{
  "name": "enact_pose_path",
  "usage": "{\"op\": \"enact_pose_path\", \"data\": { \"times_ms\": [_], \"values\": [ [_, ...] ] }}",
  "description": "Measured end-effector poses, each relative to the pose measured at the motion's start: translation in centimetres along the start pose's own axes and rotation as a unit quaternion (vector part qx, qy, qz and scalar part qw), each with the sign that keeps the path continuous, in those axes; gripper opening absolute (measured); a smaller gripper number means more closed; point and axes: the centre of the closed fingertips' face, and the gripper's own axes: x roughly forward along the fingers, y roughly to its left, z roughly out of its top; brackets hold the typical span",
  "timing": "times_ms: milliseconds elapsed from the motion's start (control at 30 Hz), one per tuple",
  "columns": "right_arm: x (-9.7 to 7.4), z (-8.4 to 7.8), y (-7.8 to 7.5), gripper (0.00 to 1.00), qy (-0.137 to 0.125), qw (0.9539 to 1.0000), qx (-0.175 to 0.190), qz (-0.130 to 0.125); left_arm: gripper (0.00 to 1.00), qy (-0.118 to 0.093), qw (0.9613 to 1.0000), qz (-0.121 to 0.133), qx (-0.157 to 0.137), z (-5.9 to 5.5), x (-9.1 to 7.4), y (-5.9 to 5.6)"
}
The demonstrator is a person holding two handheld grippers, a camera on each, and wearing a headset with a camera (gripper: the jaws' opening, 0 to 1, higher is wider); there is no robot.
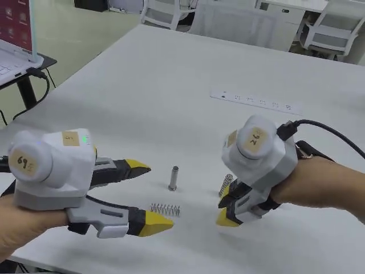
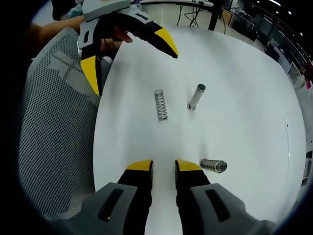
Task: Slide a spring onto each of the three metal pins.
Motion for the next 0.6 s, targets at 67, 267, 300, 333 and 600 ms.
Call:
{"op": "enact_pose_path", "data": {
  "times_ms": [67, 267, 300, 333, 600],
  "values": [
    [0.1, 0.5, 0.1, 0.16, -0.003, 1.0000, -0.004, 0.002, 0.61, 0.001, 1.0000, 0.001, 0.000, -0.1, -0.1, 0.0],
    [0.5, 1.9, 0.1, 0.17, -0.009, 0.9998, -0.016, 0.005, 0.61, 0.001, 1.0000, 0.004, 0.001, -0.1, -0.4, 0.1],
    [0.5, 2.1, 0.2, 0.17, -0.010, 0.9998, -0.018, 0.005, 0.61, 0.001, 1.0000, 0.004, 0.001, -0.1, -0.4, 0.1],
    [0.6, 2.3, 0.2, 0.17, -0.011, 0.9997, -0.020, 0.006, 0.61, 0.002, 1.0000, 0.005, 0.001, -0.1, -0.4, 0.1],
    [1.5, 3.9, 0.4, 0.17, -0.013, 0.9991, -0.038, 0.015, 0.61, 0.004, 1.0000, 0.008, 0.001, -0.4, -0.6, 0.1]
  ]
}}
